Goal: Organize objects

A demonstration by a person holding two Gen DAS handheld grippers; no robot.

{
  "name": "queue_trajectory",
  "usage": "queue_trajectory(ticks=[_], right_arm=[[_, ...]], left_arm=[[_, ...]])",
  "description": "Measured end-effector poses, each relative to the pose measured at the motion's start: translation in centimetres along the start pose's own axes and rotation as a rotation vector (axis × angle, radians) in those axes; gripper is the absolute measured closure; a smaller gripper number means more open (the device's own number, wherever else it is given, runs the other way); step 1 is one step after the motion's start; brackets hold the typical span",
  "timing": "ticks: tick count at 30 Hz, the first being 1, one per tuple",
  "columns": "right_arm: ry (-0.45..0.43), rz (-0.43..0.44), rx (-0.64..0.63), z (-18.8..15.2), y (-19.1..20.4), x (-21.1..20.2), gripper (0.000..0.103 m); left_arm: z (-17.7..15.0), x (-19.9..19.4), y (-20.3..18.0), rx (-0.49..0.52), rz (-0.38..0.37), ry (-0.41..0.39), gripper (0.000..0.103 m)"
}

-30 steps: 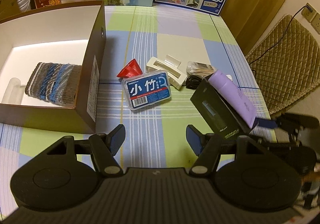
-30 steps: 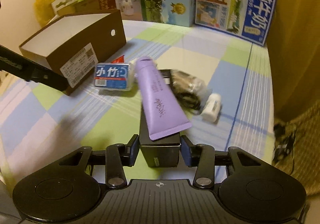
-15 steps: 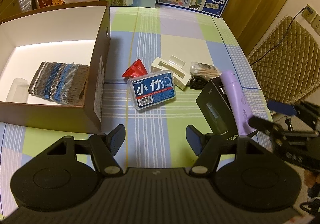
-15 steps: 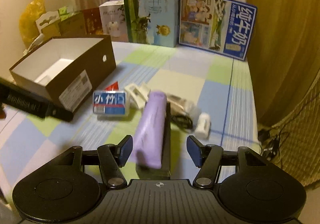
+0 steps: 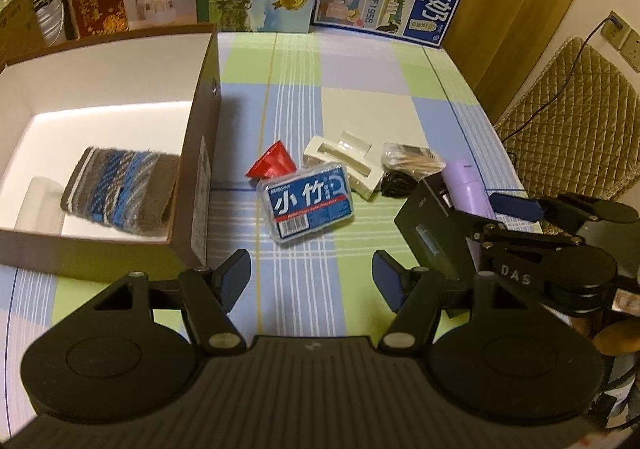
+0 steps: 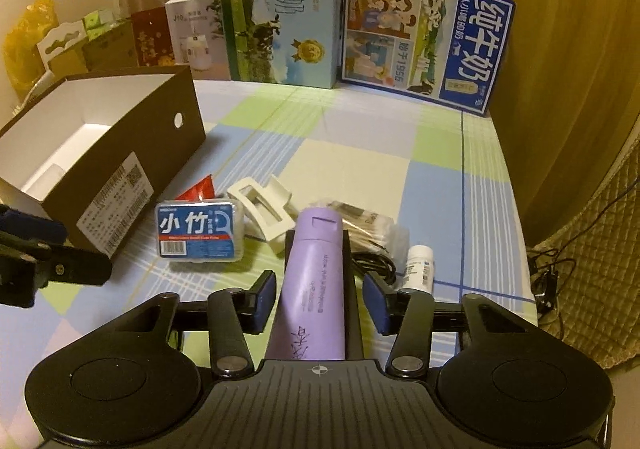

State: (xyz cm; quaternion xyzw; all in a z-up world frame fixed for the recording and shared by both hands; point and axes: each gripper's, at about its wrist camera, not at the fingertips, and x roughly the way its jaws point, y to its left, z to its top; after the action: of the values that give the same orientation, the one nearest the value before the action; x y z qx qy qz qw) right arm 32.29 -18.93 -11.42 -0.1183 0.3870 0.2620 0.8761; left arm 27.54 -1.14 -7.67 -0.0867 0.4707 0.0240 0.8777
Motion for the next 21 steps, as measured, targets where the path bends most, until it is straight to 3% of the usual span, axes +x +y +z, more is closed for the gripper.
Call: queue_trajectory(ticks=[1, 7, 13, 21], right_arm=[[-0.001, 0.003, 0.000, 0.0, 0.0, 0.1, 0.071], [-0.022, -0.002, 0.016, 0.1, -0.4, -0.1, 0.072], [-0.045, -0.004, 0.079, 1.1, -2.1, -0.8, 0.072], [-0.042, -0.026, 0.162, 1.2, -4.9, -1.3, 0.072]], left_arm=[[0.2, 0.2, -0.1, 0.009, -0.001, -0.003, 0.040], [1.0, 1.3, -1.0, 0.099, -0.029, -0.031, 0.040], [1.9, 3.8, -2.7, 0.303, -0.045, -0.039, 0.040], [1.4, 8.9, -4.1, 0.552, 0.029, 0.053, 0.041]])
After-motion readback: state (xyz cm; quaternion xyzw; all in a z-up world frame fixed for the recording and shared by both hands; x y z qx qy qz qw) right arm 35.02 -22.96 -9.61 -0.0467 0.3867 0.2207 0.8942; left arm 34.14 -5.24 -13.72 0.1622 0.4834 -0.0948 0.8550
